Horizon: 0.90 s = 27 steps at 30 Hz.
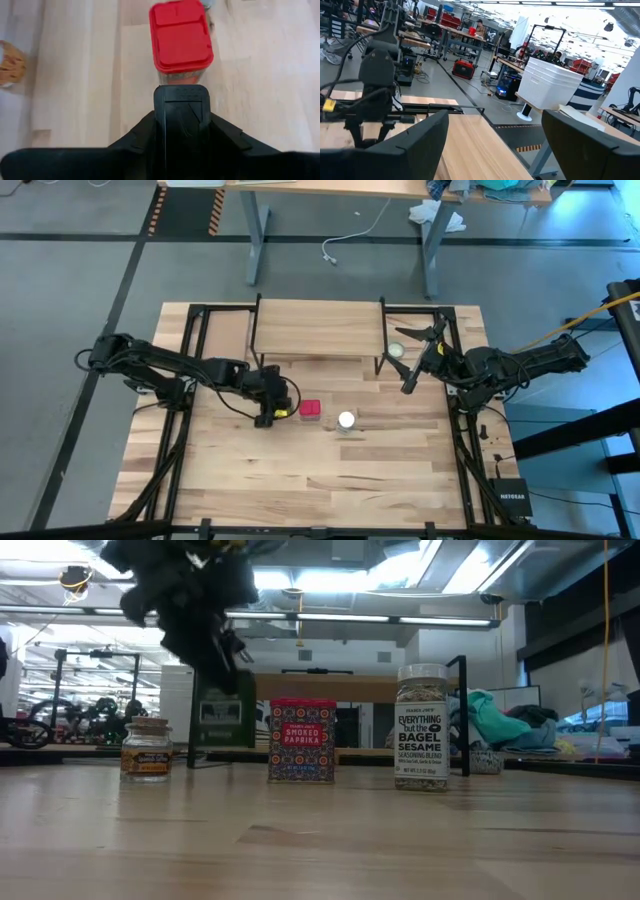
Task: Shelf spices
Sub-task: Put the black seasoning can on the shelf
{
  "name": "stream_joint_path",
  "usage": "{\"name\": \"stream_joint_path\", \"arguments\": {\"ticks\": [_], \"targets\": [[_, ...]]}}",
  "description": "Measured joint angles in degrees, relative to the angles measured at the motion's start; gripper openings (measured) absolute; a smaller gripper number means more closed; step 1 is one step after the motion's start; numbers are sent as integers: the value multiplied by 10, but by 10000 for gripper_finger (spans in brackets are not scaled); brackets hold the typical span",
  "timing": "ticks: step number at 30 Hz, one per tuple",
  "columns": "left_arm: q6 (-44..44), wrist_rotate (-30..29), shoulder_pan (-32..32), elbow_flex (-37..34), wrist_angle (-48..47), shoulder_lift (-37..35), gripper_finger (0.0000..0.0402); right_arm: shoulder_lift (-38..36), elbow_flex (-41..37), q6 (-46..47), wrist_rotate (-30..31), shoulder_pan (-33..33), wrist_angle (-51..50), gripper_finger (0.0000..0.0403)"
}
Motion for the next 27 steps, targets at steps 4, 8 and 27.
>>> {"name": "stream_joint_path", "arguments": {"ticks": [4, 8, 27], "targets": [[28, 5, 0, 52, -78, -28, 114, 0, 0, 0, 0, 0, 0, 326], [70, 58, -8, 116, -118, -75, 114, 0, 1, 0, 0, 0, -4, 326], [442, 307, -27, 237, -56, -336, 114, 0, 1, 0, 0, 0, -14, 326]]}}
